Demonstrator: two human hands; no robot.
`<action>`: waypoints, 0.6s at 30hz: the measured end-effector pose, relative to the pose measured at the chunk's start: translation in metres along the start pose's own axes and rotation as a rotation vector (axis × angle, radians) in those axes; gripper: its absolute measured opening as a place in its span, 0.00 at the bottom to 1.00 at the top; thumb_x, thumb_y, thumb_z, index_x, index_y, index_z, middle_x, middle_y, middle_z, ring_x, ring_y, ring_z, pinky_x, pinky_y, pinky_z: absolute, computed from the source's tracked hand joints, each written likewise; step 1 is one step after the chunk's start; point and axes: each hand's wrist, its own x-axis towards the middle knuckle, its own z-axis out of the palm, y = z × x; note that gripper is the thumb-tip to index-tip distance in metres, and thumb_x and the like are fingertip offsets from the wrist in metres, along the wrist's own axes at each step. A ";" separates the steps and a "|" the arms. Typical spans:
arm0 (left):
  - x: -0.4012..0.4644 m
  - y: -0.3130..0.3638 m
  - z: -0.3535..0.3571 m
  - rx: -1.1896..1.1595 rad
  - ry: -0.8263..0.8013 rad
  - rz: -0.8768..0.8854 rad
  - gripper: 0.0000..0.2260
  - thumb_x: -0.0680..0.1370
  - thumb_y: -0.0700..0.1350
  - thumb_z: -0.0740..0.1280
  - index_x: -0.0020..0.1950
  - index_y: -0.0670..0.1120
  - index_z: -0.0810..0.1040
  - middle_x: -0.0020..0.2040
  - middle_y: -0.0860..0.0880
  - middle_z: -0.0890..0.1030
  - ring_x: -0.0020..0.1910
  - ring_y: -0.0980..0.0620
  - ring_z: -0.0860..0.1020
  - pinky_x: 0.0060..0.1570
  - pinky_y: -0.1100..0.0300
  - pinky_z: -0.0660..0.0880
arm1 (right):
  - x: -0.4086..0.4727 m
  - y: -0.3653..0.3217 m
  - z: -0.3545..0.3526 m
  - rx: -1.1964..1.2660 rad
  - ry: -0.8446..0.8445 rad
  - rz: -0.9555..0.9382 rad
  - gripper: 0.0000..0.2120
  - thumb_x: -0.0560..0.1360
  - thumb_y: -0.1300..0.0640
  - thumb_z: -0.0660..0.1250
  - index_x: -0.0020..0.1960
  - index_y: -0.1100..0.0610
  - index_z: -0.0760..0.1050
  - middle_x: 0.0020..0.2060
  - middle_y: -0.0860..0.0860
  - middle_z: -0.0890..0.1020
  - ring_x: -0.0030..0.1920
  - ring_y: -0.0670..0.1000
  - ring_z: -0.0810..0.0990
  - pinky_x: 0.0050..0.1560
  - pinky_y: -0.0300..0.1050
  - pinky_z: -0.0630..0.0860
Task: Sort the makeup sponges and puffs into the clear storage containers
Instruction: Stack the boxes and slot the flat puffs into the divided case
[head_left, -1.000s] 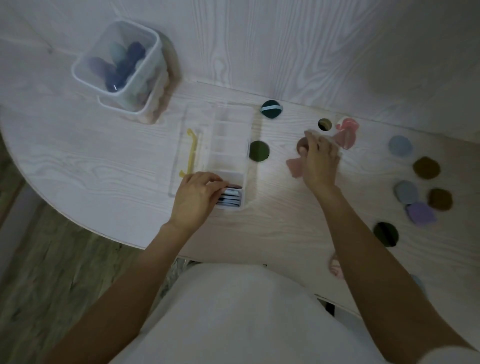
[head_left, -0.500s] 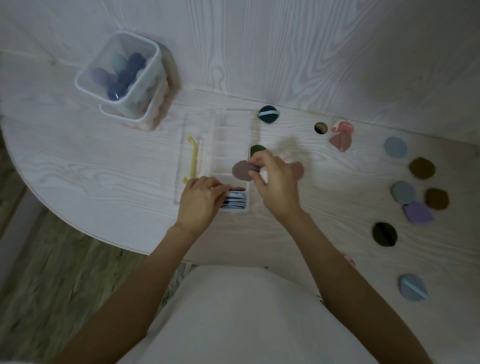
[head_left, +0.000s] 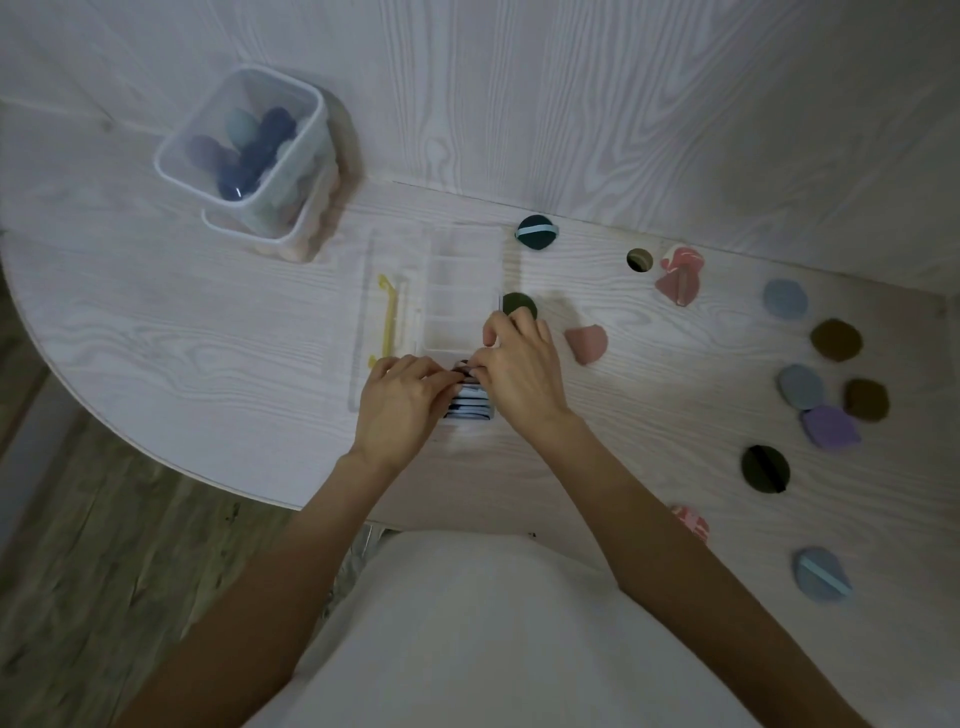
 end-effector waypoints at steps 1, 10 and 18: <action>0.000 0.000 0.000 0.000 0.006 0.002 0.04 0.74 0.45 0.69 0.46 0.48 0.83 0.37 0.50 0.82 0.35 0.48 0.78 0.39 0.57 0.68 | 0.001 0.000 -0.001 0.007 -0.016 0.012 0.04 0.67 0.59 0.73 0.34 0.55 0.83 0.39 0.52 0.76 0.43 0.56 0.73 0.42 0.46 0.65; 0.002 -0.009 -0.003 -0.002 0.019 -0.025 0.11 0.76 0.48 0.62 0.46 0.48 0.83 0.38 0.50 0.82 0.36 0.49 0.79 0.39 0.57 0.70 | 0.007 -0.010 0.003 0.149 -0.024 0.126 0.03 0.69 0.57 0.73 0.38 0.56 0.84 0.41 0.53 0.78 0.44 0.57 0.73 0.45 0.51 0.71; 0.001 -0.015 0.001 -0.038 -0.031 0.011 0.13 0.78 0.47 0.62 0.60 0.48 0.78 0.47 0.49 0.81 0.44 0.49 0.78 0.44 0.56 0.69 | 0.005 -0.006 0.007 0.302 0.007 0.177 0.03 0.70 0.59 0.72 0.40 0.58 0.84 0.40 0.54 0.79 0.42 0.56 0.74 0.43 0.48 0.71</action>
